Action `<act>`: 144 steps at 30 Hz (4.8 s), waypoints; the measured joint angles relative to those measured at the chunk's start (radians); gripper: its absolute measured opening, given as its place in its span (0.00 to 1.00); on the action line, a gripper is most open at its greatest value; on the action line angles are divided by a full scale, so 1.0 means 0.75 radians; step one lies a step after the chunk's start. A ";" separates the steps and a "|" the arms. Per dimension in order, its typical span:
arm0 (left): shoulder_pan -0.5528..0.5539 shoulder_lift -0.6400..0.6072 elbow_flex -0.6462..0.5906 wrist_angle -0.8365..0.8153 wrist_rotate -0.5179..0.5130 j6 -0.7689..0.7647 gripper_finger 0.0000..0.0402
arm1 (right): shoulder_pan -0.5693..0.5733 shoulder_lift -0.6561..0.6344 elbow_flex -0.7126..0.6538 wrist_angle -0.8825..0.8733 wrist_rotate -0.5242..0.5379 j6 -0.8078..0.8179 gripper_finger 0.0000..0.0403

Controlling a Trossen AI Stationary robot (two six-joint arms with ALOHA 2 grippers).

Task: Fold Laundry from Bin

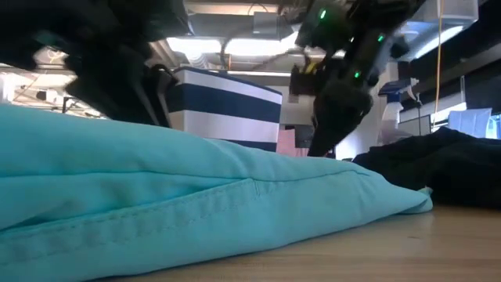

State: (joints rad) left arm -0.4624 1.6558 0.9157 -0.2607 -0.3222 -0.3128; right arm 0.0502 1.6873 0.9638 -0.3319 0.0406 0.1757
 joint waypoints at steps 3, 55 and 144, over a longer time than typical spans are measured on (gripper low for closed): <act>0.031 0.000 0.000 0.003 0.006 0.011 0.28 | -0.047 0.048 0.000 0.016 -0.142 -0.044 0.34; 0.118 -0.002 0.000 -0.033 -0.174 -0.103 0.28 | 0.178 -0.110 -0.001 -0.299 -0.003 0.177 0.03; -0.533 0.454 0.553 -0.098 0.034 -0.075 0.71 | 0.715 0.161 0.094 -0.038 0.411 -0.321 0.71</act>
State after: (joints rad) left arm -0.8621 1.9965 1.3308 -0.3340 -0.2968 -0.3689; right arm 0.5865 1.8081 1.0344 -0.3602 0.3489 -0.0646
